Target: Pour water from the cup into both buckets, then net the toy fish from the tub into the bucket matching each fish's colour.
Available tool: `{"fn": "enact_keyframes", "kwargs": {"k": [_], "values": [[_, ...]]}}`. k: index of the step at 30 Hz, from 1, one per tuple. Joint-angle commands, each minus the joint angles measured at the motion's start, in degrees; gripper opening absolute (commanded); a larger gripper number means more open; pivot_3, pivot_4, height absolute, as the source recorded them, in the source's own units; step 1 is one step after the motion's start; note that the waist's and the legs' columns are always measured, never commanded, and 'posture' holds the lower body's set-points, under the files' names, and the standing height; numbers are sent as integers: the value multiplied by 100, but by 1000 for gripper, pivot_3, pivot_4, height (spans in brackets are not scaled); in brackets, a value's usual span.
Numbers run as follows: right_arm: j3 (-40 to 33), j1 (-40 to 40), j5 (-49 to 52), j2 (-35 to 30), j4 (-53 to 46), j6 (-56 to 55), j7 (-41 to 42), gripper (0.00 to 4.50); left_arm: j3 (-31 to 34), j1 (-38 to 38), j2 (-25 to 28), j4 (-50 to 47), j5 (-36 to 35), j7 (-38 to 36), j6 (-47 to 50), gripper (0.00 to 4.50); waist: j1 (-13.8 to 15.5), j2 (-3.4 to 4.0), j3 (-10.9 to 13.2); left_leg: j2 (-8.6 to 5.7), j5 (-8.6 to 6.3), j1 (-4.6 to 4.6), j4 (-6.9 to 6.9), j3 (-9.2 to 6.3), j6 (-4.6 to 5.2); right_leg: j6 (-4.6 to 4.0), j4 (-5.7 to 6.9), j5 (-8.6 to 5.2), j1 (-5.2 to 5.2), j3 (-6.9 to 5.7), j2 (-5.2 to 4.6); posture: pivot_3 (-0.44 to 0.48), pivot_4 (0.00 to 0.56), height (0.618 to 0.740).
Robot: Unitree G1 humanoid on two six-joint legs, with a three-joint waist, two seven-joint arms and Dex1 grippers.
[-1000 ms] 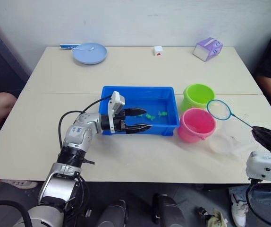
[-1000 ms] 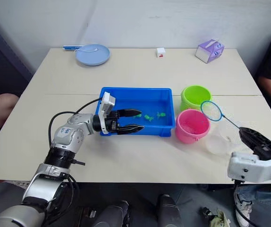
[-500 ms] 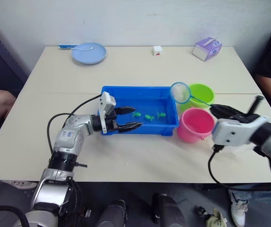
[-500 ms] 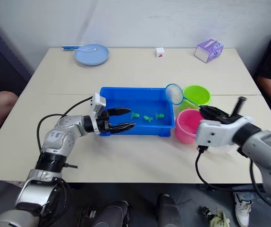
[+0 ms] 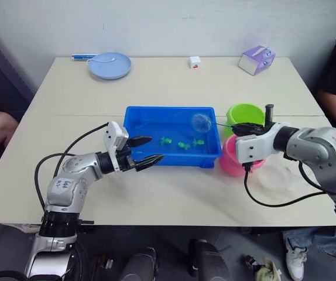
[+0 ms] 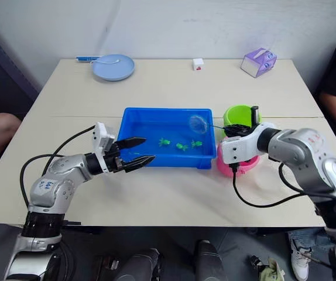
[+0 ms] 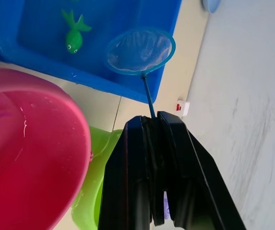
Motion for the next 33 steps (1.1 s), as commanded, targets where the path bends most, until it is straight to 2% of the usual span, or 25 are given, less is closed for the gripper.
{"fn": "enact_keyframes", "kwargs": {"k": [1, 4, 15, 24, 33], "values": [[47, -191, -52, 7, 291, -240, 6, 787, 147, 57, 35, -326, -161, 112, 26, 4500, 12, 0, 0, -1, 0, 0, 0, 0, 0, 0, 0, 0, 0, 0, 0, 0, 150, 740], [84, -43, -57, 3, 291, -286, 32, 787, 147, 93, 32, -377, -193, 158, 57, 4500, 10, 0, 0, -1, 0, -2, 1, 0, 0, 0, -1, 0, 0, 0, -1, 0, 150, 740], [-336, 761, 722, 218, -960, 830, 519, 787, 70, -104, 52, -220, -217, 104, 92, 4500, 8, 0, 0, 3, -1, -2, 1, -2, -1, 0, 0, 0, 0, -3, 2, 0, 150, 740], [-313, 1001, 1094, 197, -1218, 1662, 1048, 787, 10, -186, 39, -133, -199, 74, 68, 4500, 14, 0, 0, 2, -1, -2, 1, -3, -1, 0, -1, 0, 1, -3, 1, 0, 150, 740], [-612, 1015, 2346, 828, -1648, 3437, 1285, 787, 74, -172, 65, -112, -183, 84, -1, 4500, 13, 0, 0, 2, -1, -2, 1, -4, -1, -1, -1, 0, 2, -3, 0, 0, 150, 740]]}}
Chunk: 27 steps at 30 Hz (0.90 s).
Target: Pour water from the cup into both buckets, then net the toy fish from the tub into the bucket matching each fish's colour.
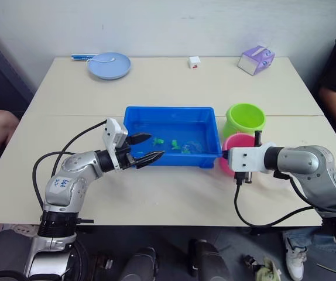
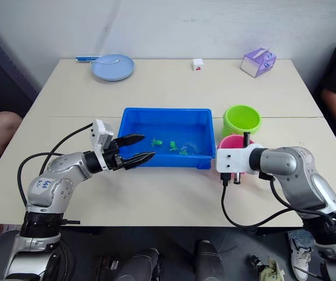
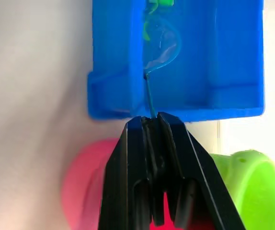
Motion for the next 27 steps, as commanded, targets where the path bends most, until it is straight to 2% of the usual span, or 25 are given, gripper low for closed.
{"fn": "enact_keyframes", "kwargs": {"k": [1, 9, 16, 22, 27], "values": [[-361, -13, 667, 300, -351, 846, 20, 787, 102, -26, 56, -76, -76, -27, -113, 4500, 1, 0, 0, 1, 0, -1, 1, -1, 0, 0, -1, 0, 0, -1, 0, 0, 150, 740], [-674, 147, 1389, 783, -292, 1777, -276, 787, 175, -65, 140, 7, -54, -43, -186, 4500, 11, 0, 0, -1, 0, 0, 1, -2, 0, 0, 1, 0, 1, -1, -1, 0, 150, 740], [-1258, 283, 2173, 1171, -433, 2686, -690, 787, -16, -137, 285, 129, 128, -208, -439, 4500, 3, 0, 0, -1, 0, 0, 0, -2, 0, -1, 5, 0, 0, -2, -1, 0, 150, 740], [-1949, 383, 2942, 1405, -1108, 3551, -1190, 787, -213, -420, 262, 396, 188, -483, -582, 4500, 13, 0, 0, -3, 0, -4, 1, -5, 0, 0, 8, 0, 0, -3, -3, 0, 150, 740], [-2845, 419, 3454, 1508, -1841, 4258, -1874, 787, -457, -955, -72, 939, 292, -626, -898, 4500, 26, 0, 0, -5, 0, -5, 1, -6, 0, 0, 12, 1, 0, -6, -4, 0, 150, 740]]}}
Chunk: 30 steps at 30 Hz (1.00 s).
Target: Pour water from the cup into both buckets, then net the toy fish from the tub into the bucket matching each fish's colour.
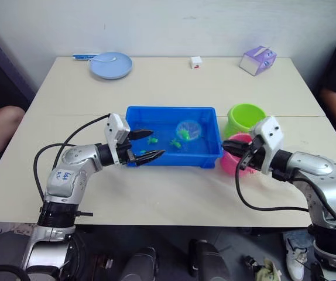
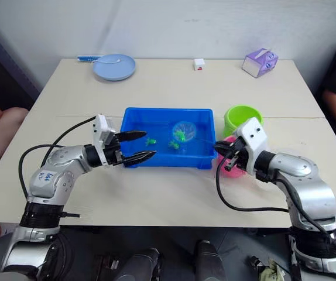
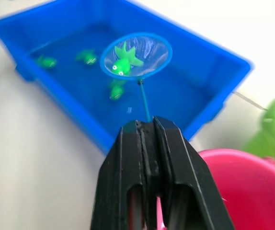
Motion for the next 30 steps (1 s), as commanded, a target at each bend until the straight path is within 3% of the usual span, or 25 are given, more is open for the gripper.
{"fn": "enact_keyframes", "kwargs": {"k": [1, 5, 11, 21, 25, 30], "values": [[-715, -27, 285, -130, -645, 371, -479, 787, -81, -321, -223, 217, -7, -166, -261, 4500, -3, 0, 0, -3, 0, 0, 0, 0, 1, 0, 2, 0, 1, 0, -2, 0, 150, 740], [-1031, 75, 18, -564, -842, 332, -848, 787, -136, -566, -511, 522, 19, -226, -407, 4500, -10, 0, 0, -2, 0, -1, -2, 0, 1, 1, 5, 1, -1, 0, -1, 0, 150, 740], [-936, 341, -710, -1247, -744, -218, -1266, 787, -126, -643, -806, 622, 17, -165, -446, 4500, -22, 0, 0, -1, 0, -1, -2, 5, 1, 1, 5, 1, -2, 4, -1, 0, 150, 740], [931, 1151, -4183, -3705, 421, -3724, -1475, 787, -60, -538, -781, 553, 12, -115, -410, 4500, -18, 2, -1, -3, 0, 1, -2, 14, 1, 2, -7, 1, -7, 11, 0, 0, 150, 740], [1291, 1190, -4952, -3982, 926, -4383, -1561, 787, -39, -512, -783, 498, 1, -57, -379, 4500, -20, 2, -1, -5, 1, 1, -2, 15, 2, 2, -9, 1, -8, 9, 0, 0, 150, 740], [1077, 836, -5521, -3921, 1432, -4845, -1945, 787, 0, -473, -742, 478, 2, -28, -386, 4500, -23, 2, -1, -3, 1, 1, -1, 17, 1, 2, -8, 1, -8, 8, 1, 0, 150, 740]]}}
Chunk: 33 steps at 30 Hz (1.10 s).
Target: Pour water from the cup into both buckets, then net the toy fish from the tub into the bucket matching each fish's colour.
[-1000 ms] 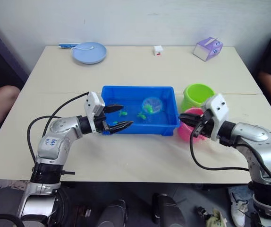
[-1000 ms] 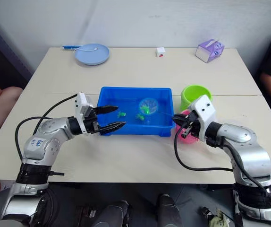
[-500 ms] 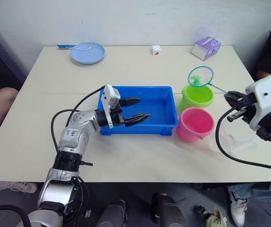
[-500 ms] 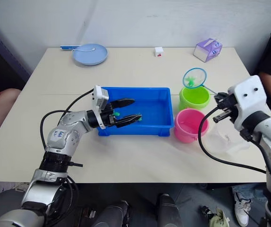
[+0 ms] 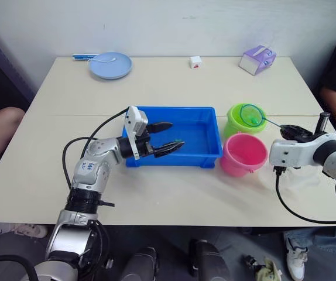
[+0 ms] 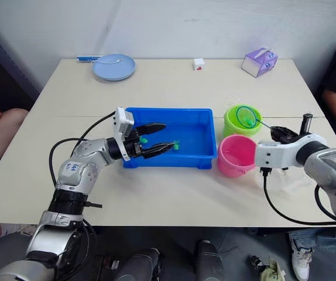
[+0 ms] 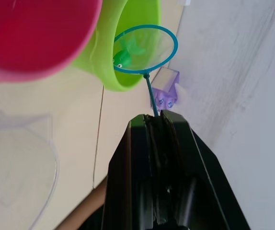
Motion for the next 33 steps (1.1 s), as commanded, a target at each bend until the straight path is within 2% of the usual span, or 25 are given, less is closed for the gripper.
{"fn": "enact_keyframes", "kwargs": {"k": [1, 5, 8, 12, 19, 22, 27, 33], "values": [[-301, -289, -347, -86, 101, -301, -249, 787, 97, -13, 49, -245, -50, 13, -49, 4500, -1, 0, 0, 1, 0, 0, 0, 0, 0, 0, 0, 0, -1, -1, 1, 0, 150, 740], [88, -153, -197, 3, 60, -985, 244, 787, 107, 6, 63, -236, -49, -5, -53, 4500, -4, 0, 0, 6, 0, 0, -2, -1, -1, 0, -3, 0, 0, -4, 4, 0, 150, 740], [-191, -283, -561, 129, 212, -928, -154, 787, 126, -2, 69, -203, -56, -16, -71, 4500, 4, 1, 1, 3, 0, -1, 0, -2, 0, 0, -4, 0, 1, -4, 2, 0, 150, 740], [-351, -499, -767, 126, 349, -980, -245, 787, 124, 4, 68, -218, -63, -17, -67, 4500, 0, 3, 0, -2, 1, 0, 1, 1, 2, 1, 0, 1, 0, -6, 0, 0, 150, 740], [-419, -376, -662, 230, 320, -1160, 11, 787, 129, 12, 78, -243, -55, 3, -62, 4500, 0, 4, 0, 0, 1, -1, 1, -1, 1, 1, -2, 1, 2, -6, 1, 0, 150, 740], [-152, -272, -708, 121, 261, -1593, 212, 787, 116, 10, 78, -303, -64, 23, -17, 4500, -5, 3, 0, 3, 1, 0, 0, -1, 1, 1, -1, 1, 1, -7, 3, 0, 150, 740], [-546, -610, -1199, 18, 611, -1575, -392, 787, 127, -46, 83, -266, -59, 33, -18, 4500, -4, 5, 0, -4, 1, 0, 2, 3, 2, 1, 3, 1, 0, -8, 1, 0, 150, 740], [-93, -511, -877, -129, 696, -2421, 127, 787, 115, -78, 43, -234, -55, 60, -34, 4500, -5, 6, -1, 8, 0, 1, -2, -2, -1, 0, -6, 0, 2, -10, 7, 0, 150, 740]]}}
